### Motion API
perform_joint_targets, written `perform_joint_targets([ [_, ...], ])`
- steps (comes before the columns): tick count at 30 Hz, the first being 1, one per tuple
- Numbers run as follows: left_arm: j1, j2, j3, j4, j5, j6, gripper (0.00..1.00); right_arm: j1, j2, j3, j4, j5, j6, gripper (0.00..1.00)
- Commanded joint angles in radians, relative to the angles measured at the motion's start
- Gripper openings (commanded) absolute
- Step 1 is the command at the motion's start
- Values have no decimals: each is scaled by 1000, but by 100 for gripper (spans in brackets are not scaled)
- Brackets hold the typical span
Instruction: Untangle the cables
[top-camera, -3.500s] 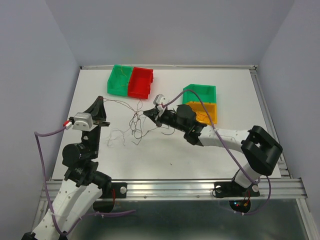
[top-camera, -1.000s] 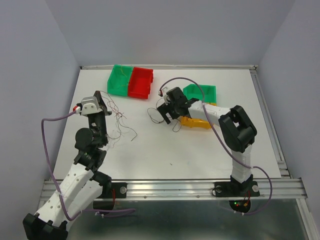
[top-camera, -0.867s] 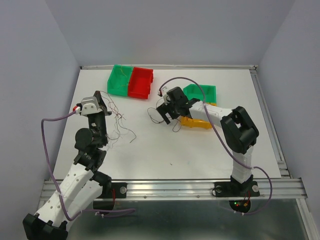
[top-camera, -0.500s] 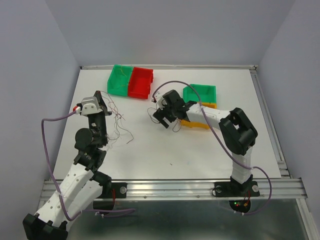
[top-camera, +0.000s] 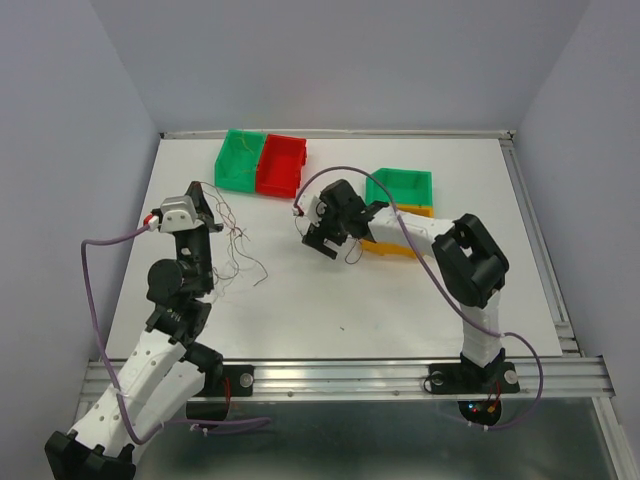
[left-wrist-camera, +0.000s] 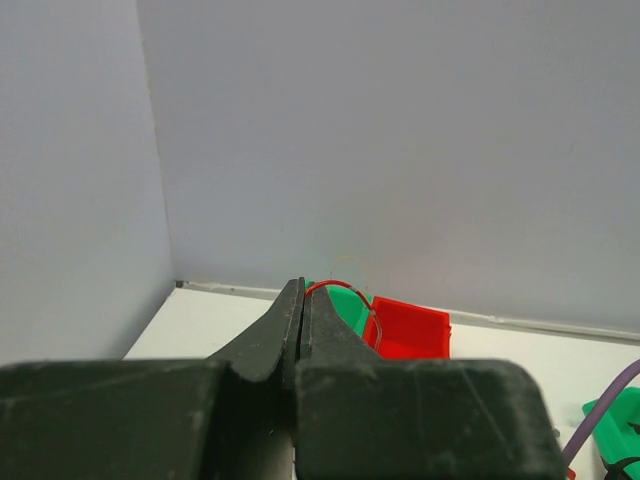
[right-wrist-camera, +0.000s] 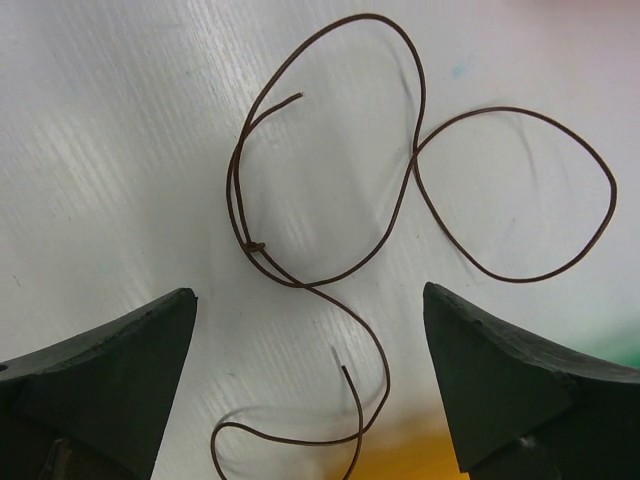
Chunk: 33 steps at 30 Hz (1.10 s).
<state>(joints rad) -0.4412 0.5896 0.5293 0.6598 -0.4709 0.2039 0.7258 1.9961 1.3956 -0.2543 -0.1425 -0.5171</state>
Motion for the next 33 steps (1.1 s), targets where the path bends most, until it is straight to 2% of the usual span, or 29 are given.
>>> perform_joint_targets([
  [1,4,-17,-12,38,18,-4,3,-14,-14,80,24,-74,-37,100],
  [4,4,-16,-12,38,20,-3,3,-26,-17,65,20,-158,-105,100],
  [7,6,-14,-9,37,18,-4,3,-35,19,88,9,-146,-130,100],
  [16,4,1,-5,35,15,-3,3,-101,156,354,-238,-224,-202,100],
  [23,4,-5,-5,32,18,3,3,-121,343,595,-454,-256,-225,100],
  [26,4,-11,-5,29,18,5,3,-126,362,629,-503,-327,-238,100],
  [31,4,-25,-9,29,23,3,3,-124,342,591,-508,-356,-236,100],
  [33,4,-24,-11,29,25,3,3,-124,331,560,-510,-374,-235,97],
])
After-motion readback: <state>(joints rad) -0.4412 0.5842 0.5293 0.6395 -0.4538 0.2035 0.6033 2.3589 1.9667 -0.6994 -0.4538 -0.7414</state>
